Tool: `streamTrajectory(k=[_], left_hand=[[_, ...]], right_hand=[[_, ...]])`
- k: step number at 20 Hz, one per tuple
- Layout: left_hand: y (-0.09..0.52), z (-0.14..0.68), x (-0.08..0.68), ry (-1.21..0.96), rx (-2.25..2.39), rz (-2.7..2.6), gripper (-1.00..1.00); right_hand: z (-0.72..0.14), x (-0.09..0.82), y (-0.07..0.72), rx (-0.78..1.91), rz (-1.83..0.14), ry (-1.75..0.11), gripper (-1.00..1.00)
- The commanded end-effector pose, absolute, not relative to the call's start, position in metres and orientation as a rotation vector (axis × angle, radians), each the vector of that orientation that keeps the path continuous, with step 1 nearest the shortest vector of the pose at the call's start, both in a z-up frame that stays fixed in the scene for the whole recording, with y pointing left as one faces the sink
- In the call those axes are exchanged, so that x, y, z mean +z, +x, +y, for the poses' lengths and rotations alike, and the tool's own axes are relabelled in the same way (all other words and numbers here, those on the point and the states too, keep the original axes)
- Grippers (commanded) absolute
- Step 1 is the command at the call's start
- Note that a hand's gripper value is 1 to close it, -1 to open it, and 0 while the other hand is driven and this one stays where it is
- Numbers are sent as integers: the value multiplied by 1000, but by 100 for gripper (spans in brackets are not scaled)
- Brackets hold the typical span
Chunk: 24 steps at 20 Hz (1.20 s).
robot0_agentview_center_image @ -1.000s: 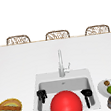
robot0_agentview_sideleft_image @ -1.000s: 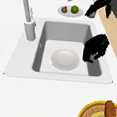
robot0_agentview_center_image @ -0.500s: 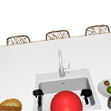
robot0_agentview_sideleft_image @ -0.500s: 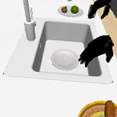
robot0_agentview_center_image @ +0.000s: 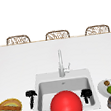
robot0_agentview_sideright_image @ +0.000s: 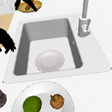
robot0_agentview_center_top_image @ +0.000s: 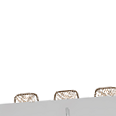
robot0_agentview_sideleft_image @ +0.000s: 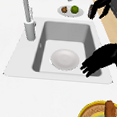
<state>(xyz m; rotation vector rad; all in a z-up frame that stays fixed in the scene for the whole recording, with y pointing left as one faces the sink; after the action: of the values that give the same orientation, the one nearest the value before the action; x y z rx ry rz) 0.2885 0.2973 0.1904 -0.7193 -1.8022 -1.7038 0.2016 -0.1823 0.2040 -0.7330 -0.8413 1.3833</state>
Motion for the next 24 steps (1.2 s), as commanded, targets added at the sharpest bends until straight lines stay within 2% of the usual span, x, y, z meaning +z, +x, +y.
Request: streamTrajectory(k=[1,11,24], left_hand=[[286,327,195,-765,-1644,-1749,-100],[277,406,197,-818,-1606,-1714,-100],[259,503,181,-782,-1595,-1781,-100]], right_hand=[[-182,204,202,1383,-841,-733,0],[-182,204,202,1381,-842,-733,0],[-182,204,202,1380,-842,-734,0]])
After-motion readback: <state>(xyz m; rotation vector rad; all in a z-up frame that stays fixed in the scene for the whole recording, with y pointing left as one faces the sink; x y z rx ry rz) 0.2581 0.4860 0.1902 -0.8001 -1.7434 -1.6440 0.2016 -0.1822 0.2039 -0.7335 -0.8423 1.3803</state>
